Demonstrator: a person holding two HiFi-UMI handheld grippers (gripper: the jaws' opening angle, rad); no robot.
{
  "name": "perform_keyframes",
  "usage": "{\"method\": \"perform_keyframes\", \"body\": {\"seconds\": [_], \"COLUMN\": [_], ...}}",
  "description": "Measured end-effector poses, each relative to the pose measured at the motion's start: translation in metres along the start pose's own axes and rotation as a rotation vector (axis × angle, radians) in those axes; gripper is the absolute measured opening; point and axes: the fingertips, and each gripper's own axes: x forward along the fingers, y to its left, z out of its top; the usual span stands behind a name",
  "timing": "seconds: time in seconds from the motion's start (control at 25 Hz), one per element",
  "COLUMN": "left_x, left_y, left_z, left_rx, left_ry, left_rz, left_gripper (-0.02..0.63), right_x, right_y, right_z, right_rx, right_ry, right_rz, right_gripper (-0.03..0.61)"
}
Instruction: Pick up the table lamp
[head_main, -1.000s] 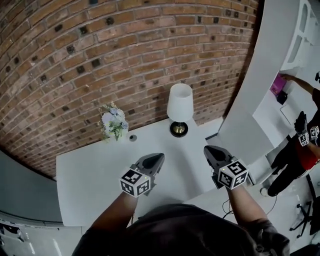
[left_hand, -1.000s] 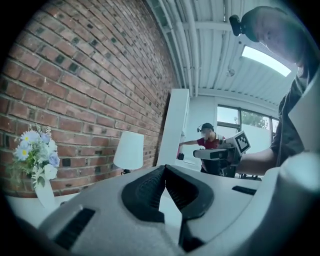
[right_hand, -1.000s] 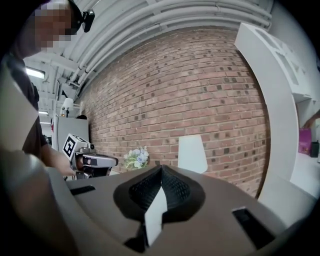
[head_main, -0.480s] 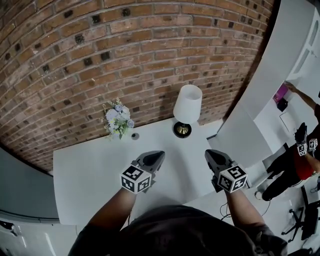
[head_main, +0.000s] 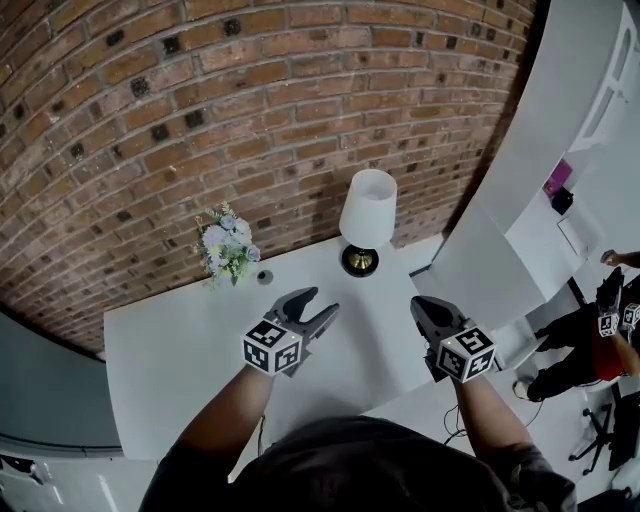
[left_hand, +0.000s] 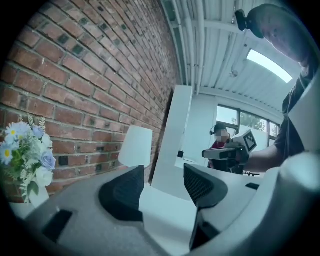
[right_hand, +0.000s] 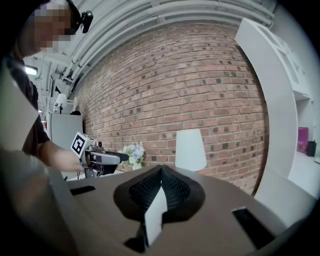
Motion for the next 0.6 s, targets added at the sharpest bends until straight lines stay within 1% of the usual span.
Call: {"method": "perform_keyframes", "body": {"seconds": [0.12,0.24,0.6], "left_x": [0.02,0.044,0.123], "left_y": [0.023,0.039,0.078], "left_z": [-0.003,-0.012,-0.04], "left_rx": [-0.009,-0.012,0.022], "left_ry": [0.003,0.011,0.018], "left_rz": [0.01,0.003,0.004], "left_gripper": [0.241,0.244,0.261], "right_x": [0.01,0.019,0.041], "right_y": [-0.01,-0.022,-0.079], "right_z": [-0.004,-0.014,-0.042], "right_rx": [0.019,0.03,0.003], "right_ry": [0.0,0.002,0.007], "right_rz": [-0.004,-0.018,-0.099], "right_gripper": [-0.006,-0.006,-0.006]}}
